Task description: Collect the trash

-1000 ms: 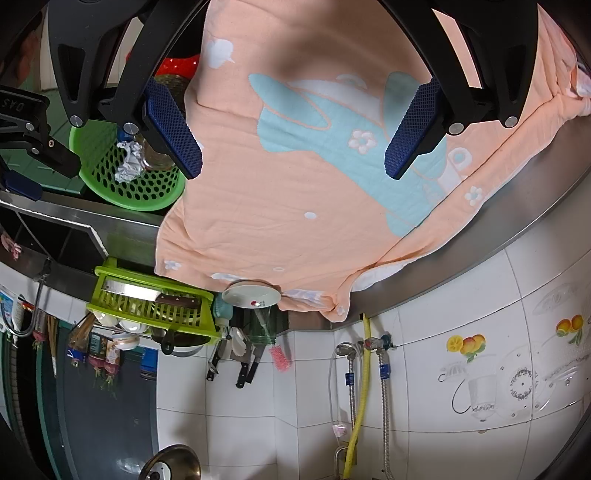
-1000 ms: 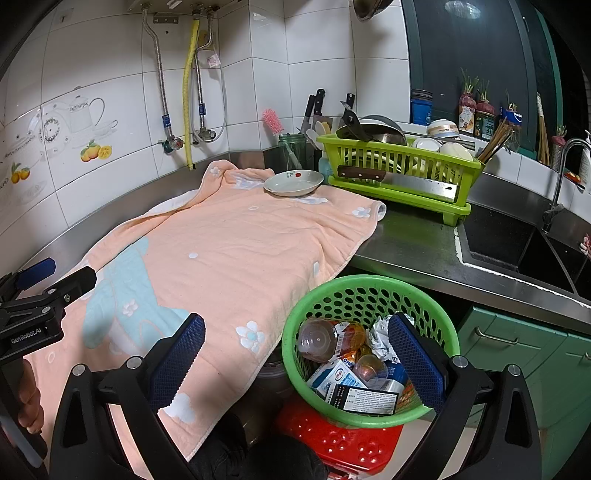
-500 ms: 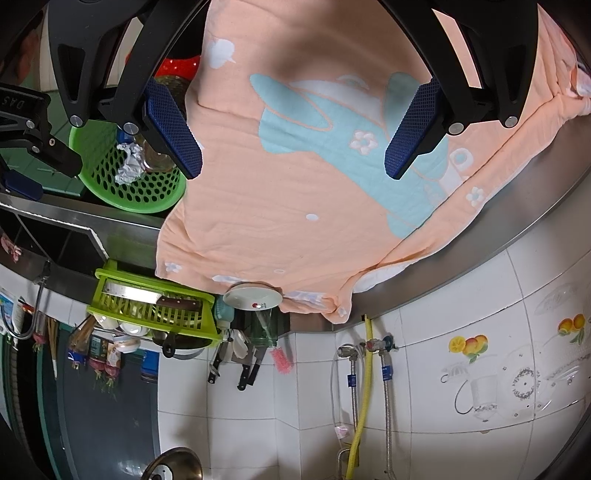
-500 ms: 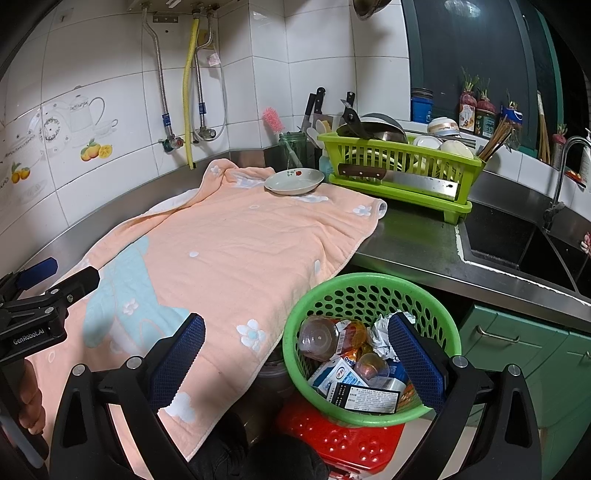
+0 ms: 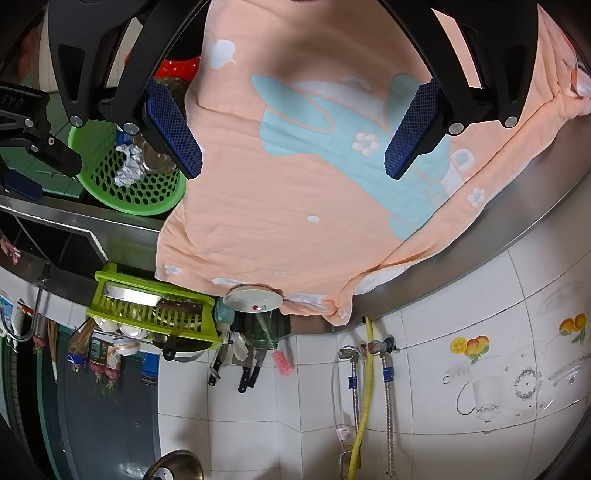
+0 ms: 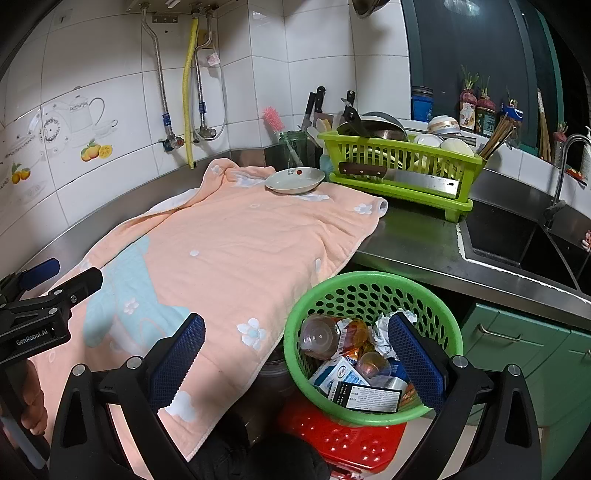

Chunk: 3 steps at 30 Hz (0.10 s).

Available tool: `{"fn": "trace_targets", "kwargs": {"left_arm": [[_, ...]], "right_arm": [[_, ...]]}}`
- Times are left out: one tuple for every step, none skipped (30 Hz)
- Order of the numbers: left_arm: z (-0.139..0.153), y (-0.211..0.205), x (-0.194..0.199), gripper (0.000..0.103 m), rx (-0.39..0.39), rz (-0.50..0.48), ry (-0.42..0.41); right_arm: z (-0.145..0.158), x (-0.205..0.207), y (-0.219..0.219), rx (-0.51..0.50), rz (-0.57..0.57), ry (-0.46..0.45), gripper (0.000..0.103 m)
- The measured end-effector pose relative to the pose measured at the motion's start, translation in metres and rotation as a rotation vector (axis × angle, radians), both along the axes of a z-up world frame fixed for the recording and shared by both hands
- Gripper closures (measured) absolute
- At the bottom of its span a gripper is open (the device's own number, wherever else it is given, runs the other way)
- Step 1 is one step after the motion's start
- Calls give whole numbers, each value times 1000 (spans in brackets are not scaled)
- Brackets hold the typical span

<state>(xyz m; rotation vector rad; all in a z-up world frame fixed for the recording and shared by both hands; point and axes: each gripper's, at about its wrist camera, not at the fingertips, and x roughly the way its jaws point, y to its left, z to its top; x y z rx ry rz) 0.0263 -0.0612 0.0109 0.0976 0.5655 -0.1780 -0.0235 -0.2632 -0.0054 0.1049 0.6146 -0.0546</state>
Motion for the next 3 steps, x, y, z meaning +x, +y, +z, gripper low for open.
{"fn": "trace_targets", "kwargs": {"left_arm": [[0,0,0,5,0,0,-1],[0,0,0,5,0,0,0],[0,0,0,5,-1,1,0]], "right_arm": [[-1,0,0,-1,0,1,7],[-1,0,1,0,1,1,7],[-1,0,1,1,0,0,7]]}}
